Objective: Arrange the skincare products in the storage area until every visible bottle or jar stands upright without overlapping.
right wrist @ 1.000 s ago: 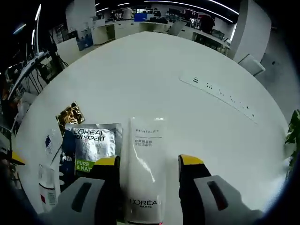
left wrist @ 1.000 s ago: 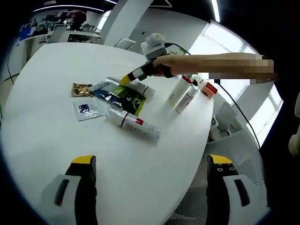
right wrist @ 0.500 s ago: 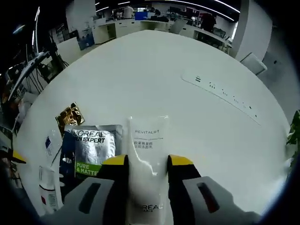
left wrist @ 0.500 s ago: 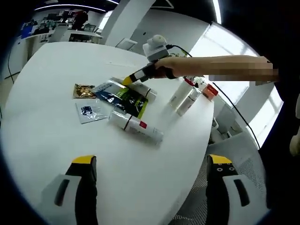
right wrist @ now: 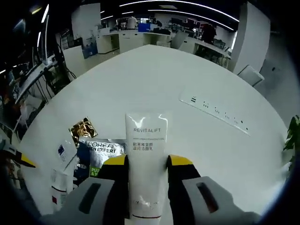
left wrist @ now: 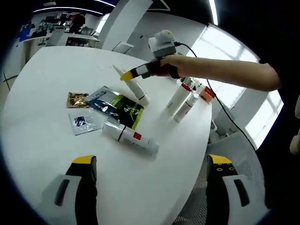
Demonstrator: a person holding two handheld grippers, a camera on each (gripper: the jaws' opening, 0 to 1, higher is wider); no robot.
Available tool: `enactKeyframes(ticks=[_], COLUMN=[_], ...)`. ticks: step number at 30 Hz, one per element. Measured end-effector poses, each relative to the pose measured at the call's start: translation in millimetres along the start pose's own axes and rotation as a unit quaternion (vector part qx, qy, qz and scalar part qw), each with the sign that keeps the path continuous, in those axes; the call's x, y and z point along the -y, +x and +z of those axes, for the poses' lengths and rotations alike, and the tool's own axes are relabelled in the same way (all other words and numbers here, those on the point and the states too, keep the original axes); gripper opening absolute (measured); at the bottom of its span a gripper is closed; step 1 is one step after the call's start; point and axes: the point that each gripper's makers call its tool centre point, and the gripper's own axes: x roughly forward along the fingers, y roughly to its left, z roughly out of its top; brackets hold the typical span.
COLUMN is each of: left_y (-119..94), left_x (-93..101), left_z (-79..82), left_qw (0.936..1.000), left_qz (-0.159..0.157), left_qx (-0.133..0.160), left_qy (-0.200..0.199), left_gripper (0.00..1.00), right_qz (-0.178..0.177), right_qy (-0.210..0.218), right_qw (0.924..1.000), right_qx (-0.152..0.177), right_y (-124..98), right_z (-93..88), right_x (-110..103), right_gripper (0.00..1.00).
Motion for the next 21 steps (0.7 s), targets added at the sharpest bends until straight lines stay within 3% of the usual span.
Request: enactKeyframes(ticks=[5,10,21], left_y=[6.9,7.8,5.8], left_x=[2.8,10.2,39.3], left_z=[4.0,18.6,49.4], left_qw=[1.0000,0.9998,0.9970], left_qz=[0.002,0.005,-0.004], left_qx=[0.004,0.017,0.027], left_qy=[0.001,0.008,0.072], left_gripper=[0.90,0.90,0.90], right_qz=[0.005,0.003,-0.005], right_qy=[-0.001,0.009,0.040], right_qw=[0.9992,0.9971,0.9900], right_qx=[0.040,0.076,0.135], right_y=[-22.2,-39.4,-88.6], right_z=[17.5,25.8,14.6], right_x=[-7.8,-14.1,-32.5], right_gripper=[0.31,0.31,0.30])
